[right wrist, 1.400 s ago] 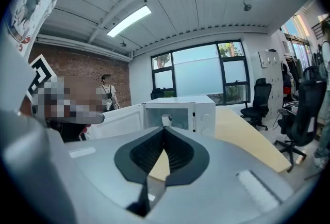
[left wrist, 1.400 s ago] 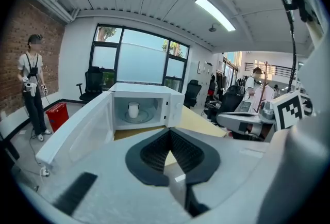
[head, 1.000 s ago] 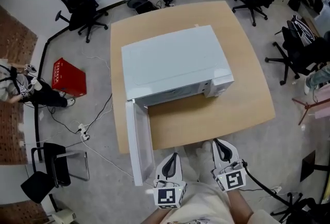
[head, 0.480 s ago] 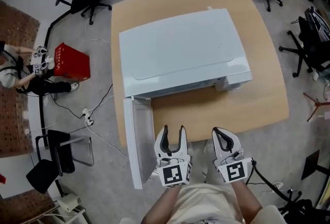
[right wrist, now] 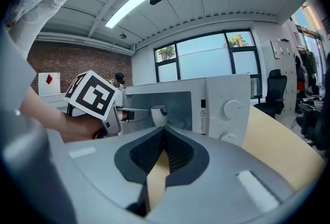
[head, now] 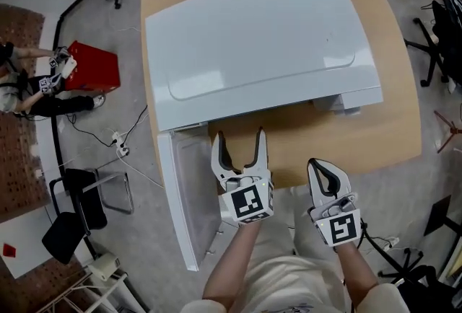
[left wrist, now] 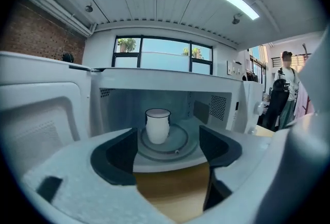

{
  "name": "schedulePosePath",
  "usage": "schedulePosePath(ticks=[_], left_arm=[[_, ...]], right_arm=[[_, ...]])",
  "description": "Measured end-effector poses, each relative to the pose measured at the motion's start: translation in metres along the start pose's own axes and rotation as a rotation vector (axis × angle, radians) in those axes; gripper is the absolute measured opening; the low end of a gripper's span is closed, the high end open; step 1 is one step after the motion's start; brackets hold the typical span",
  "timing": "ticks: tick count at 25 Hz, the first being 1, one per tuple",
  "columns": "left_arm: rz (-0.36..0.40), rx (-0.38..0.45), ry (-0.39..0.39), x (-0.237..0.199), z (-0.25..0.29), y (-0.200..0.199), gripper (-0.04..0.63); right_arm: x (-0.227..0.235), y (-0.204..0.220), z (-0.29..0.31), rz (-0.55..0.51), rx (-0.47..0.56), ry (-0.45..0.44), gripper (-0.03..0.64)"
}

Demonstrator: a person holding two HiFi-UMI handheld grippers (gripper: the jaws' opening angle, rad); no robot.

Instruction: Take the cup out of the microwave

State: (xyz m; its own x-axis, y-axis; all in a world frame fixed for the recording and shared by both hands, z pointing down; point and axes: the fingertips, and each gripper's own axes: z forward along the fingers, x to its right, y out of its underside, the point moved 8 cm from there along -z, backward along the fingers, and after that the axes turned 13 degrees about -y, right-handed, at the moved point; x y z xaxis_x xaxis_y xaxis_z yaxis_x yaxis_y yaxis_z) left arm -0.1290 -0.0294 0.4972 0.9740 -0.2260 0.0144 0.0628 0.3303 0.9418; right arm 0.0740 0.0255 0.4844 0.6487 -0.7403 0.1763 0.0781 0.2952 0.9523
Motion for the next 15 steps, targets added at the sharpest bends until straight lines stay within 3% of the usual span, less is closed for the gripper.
schedulePosePath(ticks=[6,15], left_arm=[[-0.025,0.117,-0.023,0.01,0.059,-0.005,0.42],[0.001,0.209,-0.036,0.004,0.11,-0.001,0.437]], right_arm=[[0.015,0.007,0.01,0.015,-0.001,0.016,0.005],[0.019,0.016,0.021,0.007,-0.001,-0.004,0.005]])
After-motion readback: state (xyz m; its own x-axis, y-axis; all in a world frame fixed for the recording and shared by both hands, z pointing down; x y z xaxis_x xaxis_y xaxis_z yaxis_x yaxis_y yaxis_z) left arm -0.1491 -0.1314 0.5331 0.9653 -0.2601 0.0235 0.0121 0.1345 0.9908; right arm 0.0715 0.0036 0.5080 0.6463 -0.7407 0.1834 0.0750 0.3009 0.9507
